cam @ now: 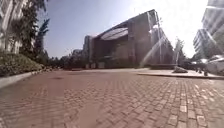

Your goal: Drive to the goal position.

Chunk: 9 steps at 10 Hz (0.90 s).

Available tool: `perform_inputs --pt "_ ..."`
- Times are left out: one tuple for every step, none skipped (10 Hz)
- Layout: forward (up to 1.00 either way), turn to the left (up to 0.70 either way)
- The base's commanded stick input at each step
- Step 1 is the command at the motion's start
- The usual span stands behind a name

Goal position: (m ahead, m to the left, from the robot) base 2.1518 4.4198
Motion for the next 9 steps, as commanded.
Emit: perform_inputs --pt "0.70 0.14" --pt "0.70 0.14" --pt "0.70 0.14" --pt "0.70 0.14" --pt "0.70 0.14" --pt "0.70 0.14" --pt "0.70 0.14" --pt "0.70 0.14" --pt "0.70 0.14"
